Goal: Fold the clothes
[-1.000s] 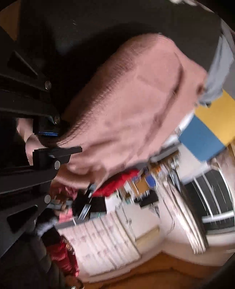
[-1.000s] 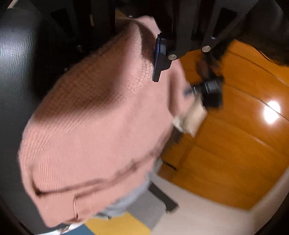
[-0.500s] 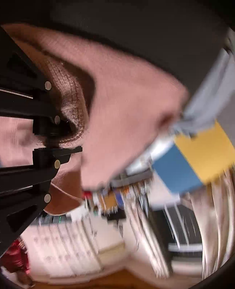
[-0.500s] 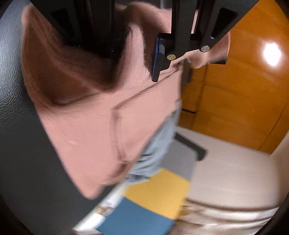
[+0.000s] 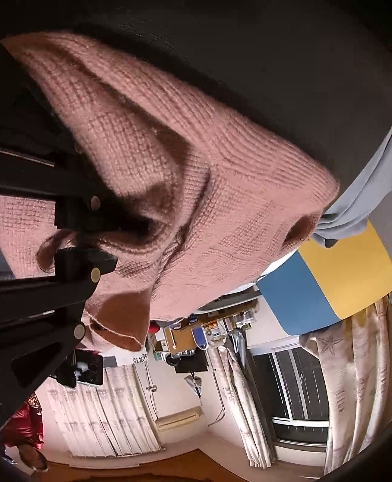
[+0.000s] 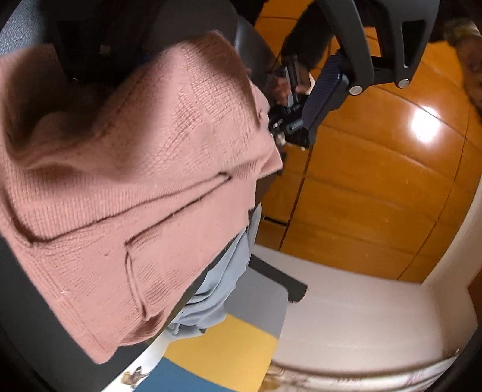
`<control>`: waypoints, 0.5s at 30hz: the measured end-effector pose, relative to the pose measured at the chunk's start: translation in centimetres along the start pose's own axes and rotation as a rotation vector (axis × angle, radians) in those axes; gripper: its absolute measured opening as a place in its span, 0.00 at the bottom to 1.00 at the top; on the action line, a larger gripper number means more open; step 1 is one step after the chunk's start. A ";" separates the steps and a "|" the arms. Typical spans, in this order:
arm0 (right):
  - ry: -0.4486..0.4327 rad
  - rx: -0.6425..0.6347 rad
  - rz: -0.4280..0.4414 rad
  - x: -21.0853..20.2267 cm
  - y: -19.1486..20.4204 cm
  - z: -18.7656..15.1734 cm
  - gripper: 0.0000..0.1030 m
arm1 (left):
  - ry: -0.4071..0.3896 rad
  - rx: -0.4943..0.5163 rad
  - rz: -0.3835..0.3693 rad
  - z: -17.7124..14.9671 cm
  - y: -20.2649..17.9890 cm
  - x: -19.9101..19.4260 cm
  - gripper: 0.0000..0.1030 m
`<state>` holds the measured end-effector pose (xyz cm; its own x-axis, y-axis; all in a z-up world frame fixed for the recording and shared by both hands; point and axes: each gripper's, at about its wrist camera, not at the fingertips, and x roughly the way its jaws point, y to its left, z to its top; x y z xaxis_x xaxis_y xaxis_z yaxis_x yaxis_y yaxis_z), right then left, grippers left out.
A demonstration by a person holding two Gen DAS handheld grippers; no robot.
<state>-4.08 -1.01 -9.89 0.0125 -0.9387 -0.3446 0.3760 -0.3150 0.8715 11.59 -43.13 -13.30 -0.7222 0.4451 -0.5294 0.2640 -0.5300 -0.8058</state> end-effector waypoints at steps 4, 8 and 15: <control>0.099 -0.159 -0.163 3.6 2.3 -0.5 0.33 | 0.003 0.099 0.037 -2.1 -2.0 -1.7 0.05; 0.177 -0.282 -0.094 5.6 5.4 -1.7 0.19 | -0.014 0.117 -0.061 -3.6 -2.9 -4.3 0.05; -0.078 -0.205 0.088 3.2 6.3 4.5 0.19 | -0.137 0.068 -0.221 2.3 -4.7 -4.6 0.05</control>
<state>-5.83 -6.64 -3.95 -0.0152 -0.9716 -0.2360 0.5568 -0.2042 0.8051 12.22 -44.36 -6.48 -0.8387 0.4556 -0.2983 0.0507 -0.4801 -0.8758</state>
